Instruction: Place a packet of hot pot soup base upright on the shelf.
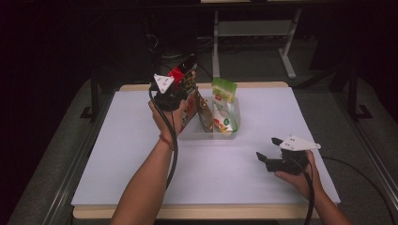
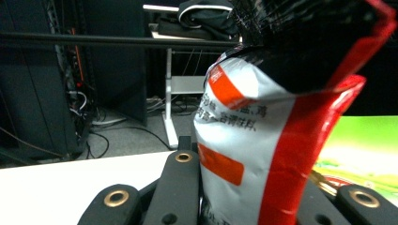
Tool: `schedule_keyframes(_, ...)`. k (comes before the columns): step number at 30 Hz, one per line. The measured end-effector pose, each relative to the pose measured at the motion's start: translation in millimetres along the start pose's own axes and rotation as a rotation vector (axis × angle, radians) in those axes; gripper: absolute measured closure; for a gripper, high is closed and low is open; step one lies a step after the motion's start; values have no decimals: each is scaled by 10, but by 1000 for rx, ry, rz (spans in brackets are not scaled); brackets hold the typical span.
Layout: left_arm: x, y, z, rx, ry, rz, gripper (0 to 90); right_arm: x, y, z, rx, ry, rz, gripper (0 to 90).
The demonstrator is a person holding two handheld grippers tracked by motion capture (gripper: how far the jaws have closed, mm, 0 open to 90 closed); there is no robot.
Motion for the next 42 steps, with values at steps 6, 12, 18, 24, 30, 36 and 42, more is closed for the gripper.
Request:
schedule_keyframes(6,33,69,2,26,-1,31,829,1,5,-6,-7,-4,-1,202)
schedule_keyframes(12,112,90,12,45,-15,43,828,0,16,-22,-13,-7,-4,202)
schedule_keyframes(18,245,120,-21,27,-13,23,827,-1,16,-30,-17,-12,-5,202)
schedule_keyframes(24,319,131,-47,26,-15,28,826,-1,25,-39,-23,-15,-4,202)
schedule_keyframes(30,382,145,-21,33,21,5,825,0,31,-47,-24,-20,-8,203)
schedule_keyframes(36,436,140,-43,42,23,2,823,3,36,-47,-24,-22,-12,204)
schedule_keyframes(42,460,130,-52,45,27,-1,821,3,43,-52,-23,-26,-15,205)
Point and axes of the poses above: each handheld gripper's, and its own axes: y roughly forward along the jaws, x roughly out of its underside, z roughly to its right, the point moved 5 cm from there along y, roughly forward along the jaws, and after that the axes turned 14 degrees about -z, right-handed, at the moved point
